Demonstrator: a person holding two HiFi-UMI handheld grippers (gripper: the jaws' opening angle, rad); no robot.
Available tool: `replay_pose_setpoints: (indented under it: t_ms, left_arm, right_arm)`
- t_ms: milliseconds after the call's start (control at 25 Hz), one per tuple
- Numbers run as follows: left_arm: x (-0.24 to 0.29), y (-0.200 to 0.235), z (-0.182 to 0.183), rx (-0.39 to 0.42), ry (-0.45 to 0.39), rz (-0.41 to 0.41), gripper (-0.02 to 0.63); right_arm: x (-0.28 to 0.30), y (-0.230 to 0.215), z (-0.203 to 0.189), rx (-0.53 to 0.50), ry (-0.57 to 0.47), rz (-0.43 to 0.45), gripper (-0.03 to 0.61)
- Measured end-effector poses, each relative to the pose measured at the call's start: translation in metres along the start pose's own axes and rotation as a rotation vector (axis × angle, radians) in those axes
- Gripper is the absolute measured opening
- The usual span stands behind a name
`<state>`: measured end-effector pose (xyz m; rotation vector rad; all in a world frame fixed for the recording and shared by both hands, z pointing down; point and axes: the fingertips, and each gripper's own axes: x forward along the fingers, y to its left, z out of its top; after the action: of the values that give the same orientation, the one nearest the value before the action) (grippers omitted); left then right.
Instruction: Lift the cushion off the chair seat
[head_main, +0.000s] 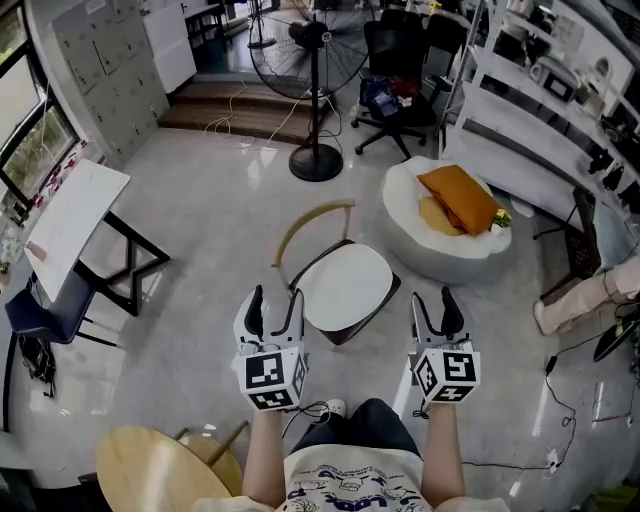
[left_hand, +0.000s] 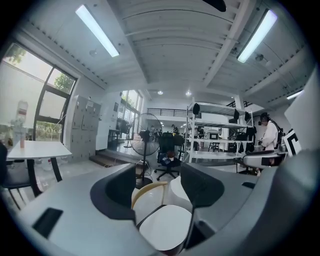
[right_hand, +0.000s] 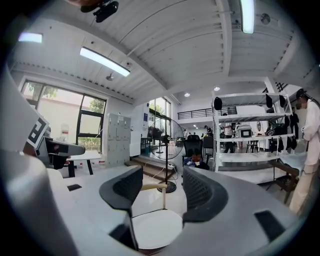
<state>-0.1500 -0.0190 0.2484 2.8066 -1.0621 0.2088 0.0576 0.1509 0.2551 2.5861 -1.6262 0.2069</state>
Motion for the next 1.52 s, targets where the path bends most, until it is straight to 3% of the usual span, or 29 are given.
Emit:
replay_pose_setpoints:
  t_ms: [320,560,1040,1240,1520]
  left_arm:
    - [0.064,0.007,-0.018,-0.019,0.056,0.039,0.275]
    - [0.139,0.005,-0.028,-0.042,0.076,0.111,0.275]
    - [0.289,0.006,-0.04,-0.1,0.157,0.317,0.275]
    - [0.322,0.021,-0.06,-0.132,0.207,0.401,0.275]
    - [0.338,0.036,-0.111,-0.191,0.305,0.514,0.275]
  right_arm:
    - [0.071,-0.029,-0.015,-0.004,0.052,0.021,0.255]
    - [0.156,-0.074,-0.022,0.018,0.061,0.039,0.253]
    - [0.359,-0.144,-0.028,-0.051,0.159,0.252,0.255]
    - [0.423,-0.149,-0.047,-0.07,0.211,0.329,0.259]
    - [0.478,-0.14,-0.103,-0.099,0.319,0.464,0.261]
